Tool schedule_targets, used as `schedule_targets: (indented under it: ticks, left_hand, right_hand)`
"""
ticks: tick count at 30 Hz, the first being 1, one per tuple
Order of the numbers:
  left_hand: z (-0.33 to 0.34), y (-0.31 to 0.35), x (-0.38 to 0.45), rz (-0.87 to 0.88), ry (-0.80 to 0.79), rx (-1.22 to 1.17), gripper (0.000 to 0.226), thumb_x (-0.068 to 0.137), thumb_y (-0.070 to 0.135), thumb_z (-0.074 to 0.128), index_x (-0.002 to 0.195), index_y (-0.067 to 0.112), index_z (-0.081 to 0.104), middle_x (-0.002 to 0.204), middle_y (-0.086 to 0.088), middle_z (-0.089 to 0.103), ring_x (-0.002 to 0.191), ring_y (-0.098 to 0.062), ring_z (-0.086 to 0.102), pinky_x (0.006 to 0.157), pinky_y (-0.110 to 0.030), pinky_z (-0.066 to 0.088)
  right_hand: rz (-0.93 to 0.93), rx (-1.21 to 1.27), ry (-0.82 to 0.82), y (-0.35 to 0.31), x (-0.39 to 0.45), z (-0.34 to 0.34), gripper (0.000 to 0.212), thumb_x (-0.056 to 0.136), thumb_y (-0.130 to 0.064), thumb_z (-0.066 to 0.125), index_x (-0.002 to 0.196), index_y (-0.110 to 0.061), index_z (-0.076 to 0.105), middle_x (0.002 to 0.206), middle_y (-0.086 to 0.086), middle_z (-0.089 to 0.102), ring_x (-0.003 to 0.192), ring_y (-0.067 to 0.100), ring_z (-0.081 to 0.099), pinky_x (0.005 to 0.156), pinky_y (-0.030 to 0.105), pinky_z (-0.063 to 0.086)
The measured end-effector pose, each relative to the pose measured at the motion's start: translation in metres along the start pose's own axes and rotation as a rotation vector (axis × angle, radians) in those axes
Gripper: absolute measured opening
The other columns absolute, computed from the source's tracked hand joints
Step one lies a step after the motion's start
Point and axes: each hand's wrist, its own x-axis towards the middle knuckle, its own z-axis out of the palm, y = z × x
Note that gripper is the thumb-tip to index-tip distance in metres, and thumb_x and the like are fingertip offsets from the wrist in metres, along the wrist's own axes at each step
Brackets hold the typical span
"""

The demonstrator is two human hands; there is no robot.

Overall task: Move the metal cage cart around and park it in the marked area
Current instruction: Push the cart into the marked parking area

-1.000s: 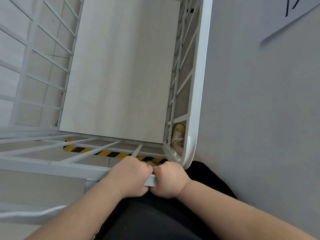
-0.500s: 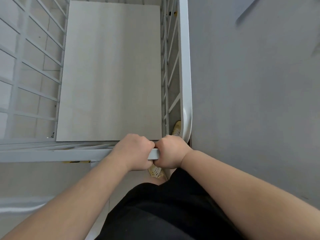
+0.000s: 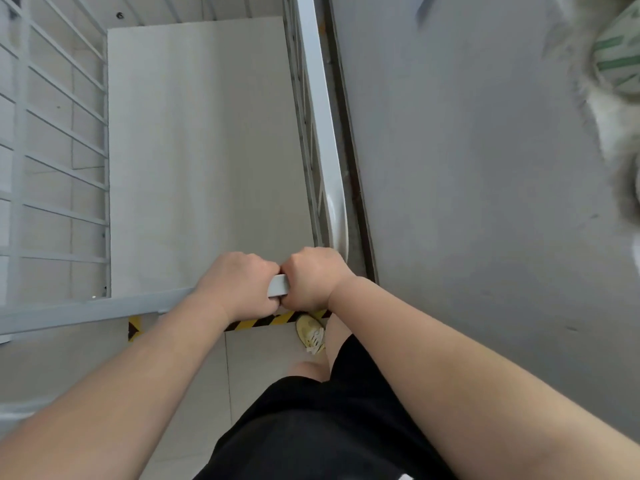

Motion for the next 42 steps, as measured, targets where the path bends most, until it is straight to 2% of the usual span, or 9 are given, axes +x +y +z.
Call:
schedule_targets:
  ticks: [4,6,9,11,14,21,30,37,42]
  left_hand:
    - [0.000,0.004,-0.004,-0.041,0.022,0.051,0.022,0.082,0.035,0.050,0.092,0.019,0.062,0.097,-0.004,0.071,0.094,-0.029,0.065,0.067,-0.027,0.042]
    - [0.000,0.007,-0.006,-0.093,0.034,0.057,0.014,0.084,0.026,0.047,0.088,0.021,0.059,0.097,-0.002,0.071,0.093,-0.027,0.065,0.068,-0.027,0.042]
    - [0.002,0.009,-0.011,-0.141,0.132,-0.028,0.005,0.084,0.026,0.048,0.083,0.025,0.052,0.098,0.003,0.068,0.096,-0.023,0.060,0.072,-0.028,0.043]
    - [0.009,0.007,-0.021,-0.147,0.235,-0.176,0.020,0.080,0.030,0.059,0.098,0.022,0.059,0.104,0.002,0.067,0.102,-0.023,0.057,0.078,-0.030,0.043]
    - [0.021,-0.002,-0.050,-0.180,0.405,-0.377,0.046,0.074,0.025,0.072,0.117,0.016,0.061,0.116,-0.004,0.066,0.111,-0.028,0.056,0.094,-0.037,0.043]
    - [0.052,-0.056,-0.115,-0.380,0.533,-0.418,0.051,0.081,0.041,0.066,0.123,0.013,0.058,0.123,-0.010,0.064,0.114,-0.032,0.056,0.097,-0.046,0.043]
    - [0.084,-0.170,-0.165,-0.465,0.418,-0.353,0.047,0.088,0.038,0.059,0.131,0.022,0.051,0.132,-0.005,0.057,0.121,-0.029,0.050,0.099,-0.045,0.038]
    - [0.083,-0.194,-0.171,-0.398,0.345,-0.259,0.039,0.095,0.030,0.051,0.134,0.028,0.049,0.128,0.001,0.059,0.114,-0.026,0.053,0.083,-0.037,0.046]
    - [0.084,-0.194,-0.167,-0.370,0.354,-0.238,0.035,0.095,0.027,0.052,0.129,0.026,0.053,0.119,-0.002,0.063,0.107,-0.027,0.057,0.079,-0.038,0.048]
  right_hand:
    - [0.118,0.057,0.169,-0.020,-0.014,0.010,0.008,0.084,-0.014,0.054,0.091,-0.016,0.055,0.089,0.002,0.059,0.096,0.029,0.060,0.072,0.031,0.038]
    - [0.180,0.021,0.183,-0.036,-0.021,0.021,0.032,0.086,-0.013,0.054,0.117,-0.009,0.047,0.118,0.010,0.054,0.113,0.031,0.050,0.095,0.038,0.036]
    - [0.189,-0.044,0.174,-0.043,-0.029,0.027,0.048,0.087,-0.014,0.052,0.131,-0.005,0.035,0.129,0.012,0.044,0.122,0.032,0.041,0.114,0.045,0.023]
    - [0.166,-0.076,0.206,-0.036,-0.035,0.025,0.048,0.089,-0.014,0.050,0.133,-0.006,0.032,0.130,0.011,0.043,0.125,0.031,0.039,0.117,0.047,0.017]
    - [0.127,-0.089,0.281,-0.040,-0.045,0.030,0.052,0.090,-0.018,0.049,0.136,-0.006,0.029,0.135,0.012,0.038,0.132,0.033,0.030,0.119,0.047,0.011]
    - [-0.015,-0.117,0.338,-0.108,-0.049,0.048,0.071,0.094,-0.026,0.043,0.150,-0.005,0.005,0.156,0.014,0.012,0.148,0.033,-0.001,0.118,0.052,-0.003]
    - [0.083,0.048,0.308,-0.202,0.015,0.034,0.072,0.087,-0.059,0.047,0.141,-0.013,0.032,0.142,0.006,0.043,0.135,0.028,0.037,0.117,0.055,0.011]
    - [0.218,-0.170,0.285,-0.212,0.037,0.040,0.041,0.092,-0.014,0.045,0.133,-0.017,0.038,0.131,0.005,0.049,0.124,0.027,0.042,0.105,0.042,0.028]
    - [0.207,-0.238,0.317,-0.205,0.041,0.043,0.034,0.095,-0.013,0.043,0.128,-0.018,0.039,0.126,0.003,0.053,0.118,0.025,0.047,0.090,0.036,0.034]
